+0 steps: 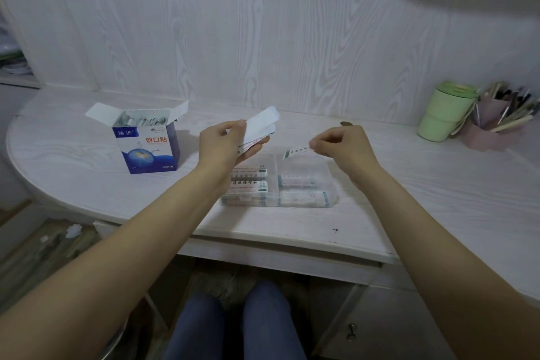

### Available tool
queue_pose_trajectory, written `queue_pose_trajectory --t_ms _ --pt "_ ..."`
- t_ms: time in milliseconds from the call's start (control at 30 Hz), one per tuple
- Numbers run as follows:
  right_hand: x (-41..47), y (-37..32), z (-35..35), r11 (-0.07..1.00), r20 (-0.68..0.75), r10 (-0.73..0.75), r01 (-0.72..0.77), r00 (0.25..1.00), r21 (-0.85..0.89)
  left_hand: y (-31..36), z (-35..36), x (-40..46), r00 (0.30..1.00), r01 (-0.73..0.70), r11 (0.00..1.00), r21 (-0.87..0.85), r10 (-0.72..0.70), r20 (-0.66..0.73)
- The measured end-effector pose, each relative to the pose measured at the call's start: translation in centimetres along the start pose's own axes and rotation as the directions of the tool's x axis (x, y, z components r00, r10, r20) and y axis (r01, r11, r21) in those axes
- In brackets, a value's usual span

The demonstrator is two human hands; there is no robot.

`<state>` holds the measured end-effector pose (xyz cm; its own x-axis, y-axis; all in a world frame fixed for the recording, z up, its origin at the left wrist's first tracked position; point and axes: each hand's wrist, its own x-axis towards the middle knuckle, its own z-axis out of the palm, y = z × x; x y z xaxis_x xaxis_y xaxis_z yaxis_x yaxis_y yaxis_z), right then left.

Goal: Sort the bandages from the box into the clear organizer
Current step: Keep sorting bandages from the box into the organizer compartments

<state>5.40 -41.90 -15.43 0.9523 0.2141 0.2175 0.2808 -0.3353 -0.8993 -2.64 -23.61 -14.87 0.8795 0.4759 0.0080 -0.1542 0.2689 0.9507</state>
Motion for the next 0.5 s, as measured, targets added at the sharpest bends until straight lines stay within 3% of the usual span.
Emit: queue_pose_trajectory --t_ms 167,500 --pt "0.4 0.9 0.6 0.948 0.103 0.021 0.012 0.994 -0.319 -0.2 0.3 0.0 1.0 0.004 1.0 0.01 -0.004 0.018" --pt "0.9 1.4 1.2 0.874 0.296 0.04 0.109 0.954 -0.473 -0.5 0.2 0.1 1.0 0.016 0.999 0.028 -0.016 0.019"
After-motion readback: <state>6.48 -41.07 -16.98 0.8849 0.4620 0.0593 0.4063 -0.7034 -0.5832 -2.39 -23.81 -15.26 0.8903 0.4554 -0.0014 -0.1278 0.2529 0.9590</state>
